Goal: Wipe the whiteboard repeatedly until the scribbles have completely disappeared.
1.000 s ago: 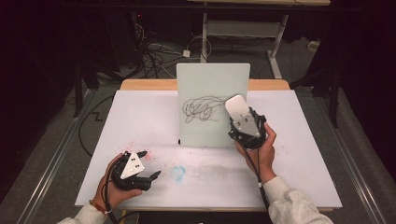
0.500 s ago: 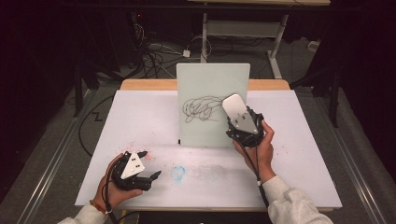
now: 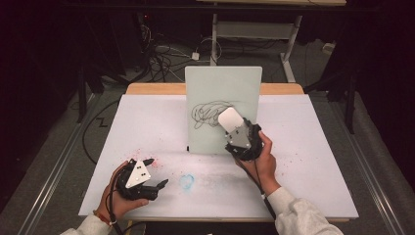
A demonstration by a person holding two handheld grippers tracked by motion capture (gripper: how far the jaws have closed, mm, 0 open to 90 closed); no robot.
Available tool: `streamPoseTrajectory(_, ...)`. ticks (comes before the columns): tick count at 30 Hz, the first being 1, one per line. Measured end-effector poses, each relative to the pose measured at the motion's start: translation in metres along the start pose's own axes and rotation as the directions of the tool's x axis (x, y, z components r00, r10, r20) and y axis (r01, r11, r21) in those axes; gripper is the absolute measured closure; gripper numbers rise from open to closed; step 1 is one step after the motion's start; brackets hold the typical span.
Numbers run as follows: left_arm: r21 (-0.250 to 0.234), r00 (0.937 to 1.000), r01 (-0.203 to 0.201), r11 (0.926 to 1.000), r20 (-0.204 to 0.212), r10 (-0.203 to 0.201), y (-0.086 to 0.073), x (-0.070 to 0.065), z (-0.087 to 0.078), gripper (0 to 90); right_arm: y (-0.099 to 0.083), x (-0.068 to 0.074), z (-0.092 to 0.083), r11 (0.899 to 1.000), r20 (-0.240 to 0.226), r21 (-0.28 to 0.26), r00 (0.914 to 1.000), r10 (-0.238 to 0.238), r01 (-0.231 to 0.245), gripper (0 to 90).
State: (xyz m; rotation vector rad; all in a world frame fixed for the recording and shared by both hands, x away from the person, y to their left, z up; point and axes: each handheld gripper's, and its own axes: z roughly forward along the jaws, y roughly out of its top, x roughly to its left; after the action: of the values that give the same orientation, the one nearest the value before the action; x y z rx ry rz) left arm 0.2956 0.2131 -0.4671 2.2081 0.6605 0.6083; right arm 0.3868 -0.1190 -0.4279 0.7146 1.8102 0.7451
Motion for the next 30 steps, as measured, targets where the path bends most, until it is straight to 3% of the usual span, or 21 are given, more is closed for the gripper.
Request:
streamPoseTrajectory(3, 0.001, 1.0, 0.003, 1.0, 0.001, -0.003, 0.0, 0.0, 0.0, 18.5, 0.002, -0.024, -0.001, 0.997, 0.039, -0.009, 0.9966, 0.072, -0.072, 31.1)
streamPoseTrajectory(7, 0.002, 1.0, 0.0, 1.0, 0.0, 0.0, 0.0, 0.0, 0.0, 18.5, 0.004, -0.052, -0.003, 0.989, 0.091, -0.018, 0.9851, 0.146, -0.145, 31.1)
streamPoseTrajectory(11, 0.002, 1.0, 0.003, 1.0, 0.0, -0.003, 0.001, 0.0, 0.001, 18.5, 0.005, -0.062, -0.003, 0.981, 0.105, -0.027, 0.9751, 0.196, -0.194, 31.2)
streamPoseTrajectory(13, 0.002, 1.0, -0.009, 1.0, -0.004, 0.009, 0.001, 0.001, 0.002, 18.5, 0.008, -0.058, -0.002, 0.982, 0.117, -0.032, 0.9748, 0.19, -0.187, 31.1)
streamPoseTrajectory(16, 0.002, 0.9999, -0.011, 0.9999, 0.001, 0.011, 0.001, 0.001, 0.003, 18.5, 0.014, -0.046, 0.0, 0.982, 0.094, -0.036, 0.9778, 0.187, -0.185, 31.1)
streamPoseTrajectory(21, 0.002, 0.9999, -0.014, 0.9999, 0.006, 0.014, 0.001, 0.001, 0.003, 18.5, 0.022, -0.011, 0.004, 0.995, 0.077, -0.029, 0.9927, 0.093, -0.091, 31.1)
streamPoseTrajectory(30, -0.002, 0.9999, -0.016, 0.9999, 0.003, 0.016, 0.001, 0.0, 0.001, 18.5, 0.013, 0.034, 0.007, 1.0, 0.05, -0.011, 0.9987, -0.012, 0.012, 31.1)
